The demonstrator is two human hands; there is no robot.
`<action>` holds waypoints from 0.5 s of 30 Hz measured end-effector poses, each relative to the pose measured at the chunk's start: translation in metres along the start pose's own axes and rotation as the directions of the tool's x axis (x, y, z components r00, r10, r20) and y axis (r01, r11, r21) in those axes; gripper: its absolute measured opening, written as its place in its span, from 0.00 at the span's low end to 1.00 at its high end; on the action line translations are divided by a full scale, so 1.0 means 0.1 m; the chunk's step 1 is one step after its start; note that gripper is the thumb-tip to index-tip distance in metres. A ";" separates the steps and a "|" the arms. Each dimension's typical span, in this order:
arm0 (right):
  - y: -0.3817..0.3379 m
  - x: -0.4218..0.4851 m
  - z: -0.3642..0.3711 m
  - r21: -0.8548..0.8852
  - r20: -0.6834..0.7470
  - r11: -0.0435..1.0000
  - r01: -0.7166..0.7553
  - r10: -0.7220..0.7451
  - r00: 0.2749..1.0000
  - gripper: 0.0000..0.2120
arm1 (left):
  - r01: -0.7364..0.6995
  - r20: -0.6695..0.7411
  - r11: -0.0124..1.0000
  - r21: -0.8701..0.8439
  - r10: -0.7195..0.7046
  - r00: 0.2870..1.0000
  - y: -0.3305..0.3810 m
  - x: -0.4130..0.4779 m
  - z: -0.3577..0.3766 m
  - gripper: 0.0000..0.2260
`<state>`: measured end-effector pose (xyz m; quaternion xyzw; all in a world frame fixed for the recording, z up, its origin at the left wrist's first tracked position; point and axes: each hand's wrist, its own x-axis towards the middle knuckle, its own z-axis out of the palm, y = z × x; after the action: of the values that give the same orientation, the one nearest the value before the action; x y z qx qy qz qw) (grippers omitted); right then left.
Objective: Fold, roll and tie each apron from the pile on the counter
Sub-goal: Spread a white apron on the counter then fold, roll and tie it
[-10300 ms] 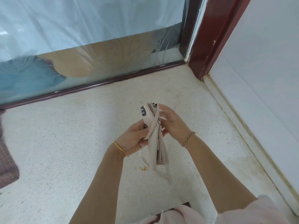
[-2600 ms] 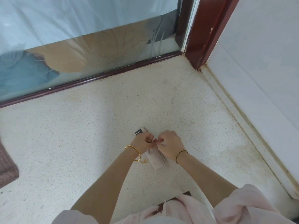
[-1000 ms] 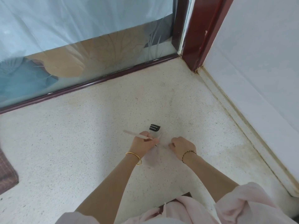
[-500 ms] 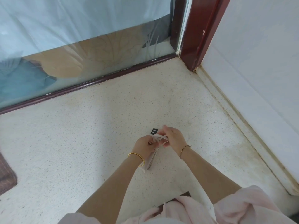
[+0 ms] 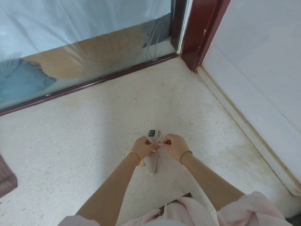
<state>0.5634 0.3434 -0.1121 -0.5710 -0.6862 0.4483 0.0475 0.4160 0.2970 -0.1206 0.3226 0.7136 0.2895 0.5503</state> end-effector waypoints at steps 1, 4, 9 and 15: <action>-0.01 -0.01 -0.01 0.007 0.005 1.000 -0.004 0.004 1.000 0.03 | 0.016 0.014 1.000 -0.017 -0.015 1.000 0.01 0.01 -0.01 0.05; -0.03 -0.06 -0.03 0.026 0.046 1.000 -0.017 0.016 0.999 0.04 | 0.033 0.017 0.996 -0.083 -0.032 0.999 0.03 0.02 -0.01 0.09; -0.06 -0.05 -0.06 -0.076 0.247 0.996 -0.055 0.072 0.966 0.10 | 0.059 0.043 0.988 -0.140 -0.054 0.998 0.02 0.02 0.03 0.09; -0.04 0.00 -0.05 0.097 0.080 0.995 -0.001 -0.007 0.997 0.10 | -0.046 0.047 0.991 0.127 0.040 0.998 -0.01 0.06 0.07 0.08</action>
<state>0.5631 0.3468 -0.1066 -0.5483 -0.6659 0.5036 0.0483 0.4211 0.3016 -0.1267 0.3788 0.7111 0.2477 0.5381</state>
